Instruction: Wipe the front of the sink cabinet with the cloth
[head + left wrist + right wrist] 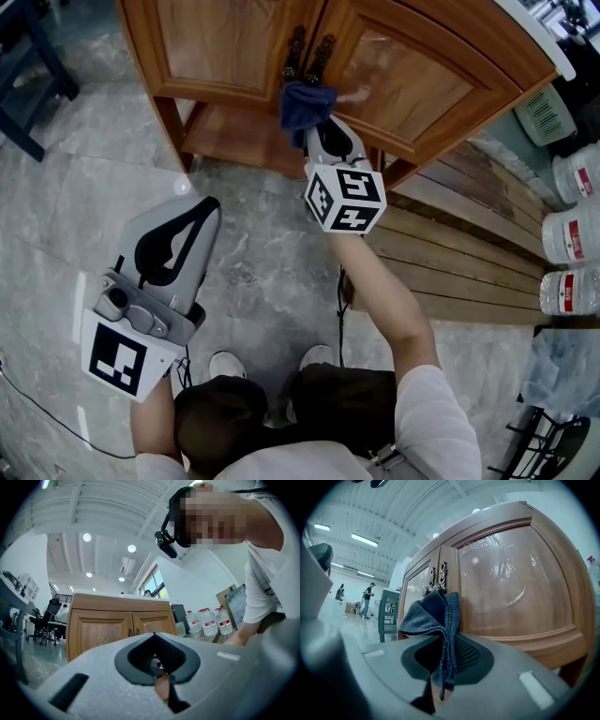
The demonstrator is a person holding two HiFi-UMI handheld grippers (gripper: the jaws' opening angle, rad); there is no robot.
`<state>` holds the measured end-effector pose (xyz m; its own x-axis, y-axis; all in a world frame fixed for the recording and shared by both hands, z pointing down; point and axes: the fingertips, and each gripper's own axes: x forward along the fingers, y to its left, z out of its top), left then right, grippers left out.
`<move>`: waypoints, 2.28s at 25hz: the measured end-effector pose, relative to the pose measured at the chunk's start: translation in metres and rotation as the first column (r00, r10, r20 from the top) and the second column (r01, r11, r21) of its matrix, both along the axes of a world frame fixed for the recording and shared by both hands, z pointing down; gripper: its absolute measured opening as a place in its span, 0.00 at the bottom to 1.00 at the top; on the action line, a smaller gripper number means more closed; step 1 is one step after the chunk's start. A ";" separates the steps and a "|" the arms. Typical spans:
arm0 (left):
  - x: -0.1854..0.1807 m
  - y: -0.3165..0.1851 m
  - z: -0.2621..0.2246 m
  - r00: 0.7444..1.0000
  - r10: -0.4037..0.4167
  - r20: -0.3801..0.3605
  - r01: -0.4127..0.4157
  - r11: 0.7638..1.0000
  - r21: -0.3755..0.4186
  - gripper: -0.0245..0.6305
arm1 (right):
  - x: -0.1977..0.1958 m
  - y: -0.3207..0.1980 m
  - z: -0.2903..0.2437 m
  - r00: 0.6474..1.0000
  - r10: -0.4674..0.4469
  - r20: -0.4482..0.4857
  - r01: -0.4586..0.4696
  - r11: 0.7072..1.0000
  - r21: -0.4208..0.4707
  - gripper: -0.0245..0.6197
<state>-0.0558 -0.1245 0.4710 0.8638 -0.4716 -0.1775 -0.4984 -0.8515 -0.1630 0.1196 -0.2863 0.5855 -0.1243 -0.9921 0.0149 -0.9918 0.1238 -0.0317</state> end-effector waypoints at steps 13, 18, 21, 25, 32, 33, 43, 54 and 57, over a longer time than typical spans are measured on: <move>0.001 0.004 -0.004 1.000 0.022 -0.021 -0.022 1.000 -0.007 0.04 | 0.082 0.037 -0.012 0.987 0.125 -0.098 -0.127 0.992 -0.016 0.14; 0.003 0.006 -0.001 0.999 0.038 -0.005 -0.038 0.999 -0.004 0.04 | 0.125 0.061 -0.013 0.966 0.214 -0.142 -0.216 0.976 0.005 0.14; 0.001 0.006 0.000 1.000 0.031 -0.006 -0.031 0.999 -0.007 0.04 | 0.158 0.081 -0.010 0.952 0.282 -0.117 -0.282 0.959 0.012 0.14; 0.002 0.006 0.001 1.000 0.031 0.001 -0.031 0.999 -0.010 0.04 | 0.183 0.099 -0.006 0.939 0.328 -0.106 -0.327 0.945 0.023 0.15; 0.000 0.005 0.007 1.000 0.021 0.018 -0.021 0.999 -0.024 0.04 | 0.197 0.112 -0.001 0.923 0.365 -0.121 -0.361 0.931 0.049 0.14; 0.000 0.005 0.007 1.000 0.020 0.019 -0.020 1.000 -0.024 0.04 | 0.198 0.112 -0.001 0.923 0.367 -0.114 -0.364 0.930 0.051 0.14; 0.011 -0.005 0.019 0.999 0.037 0.027 -0.035 0.998 -0.061 0.04 | 0.203 0.117 -0.001 0.924 0.377 -0.063 -0.373 0.926 0.064 0.14; 0.022 -0.045 0.063 1.000 0.004 0.029 0.001 0.983 -0.184 0.04 | 0.190 0.136 -0.005 0.947 0.320 0.012 -0.319 0.941 0.109 0.14; 0.023 -0.063 0.073 0.999 -0.027 0.039 0.035 0.973 -0.230 0.04 | 0.175 0.132 -0.007 0.959 0.284 0.015 -0.283 0.952 0.118 0.14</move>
<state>-0.0331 -0.1877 0.5437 0.8520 -0.5226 -0.0303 -0.5223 -0.8526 0.0179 0.2950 -0.1540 0.5781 0.1621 -0.9812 -0.1044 -0.9867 -0.1597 -0.0317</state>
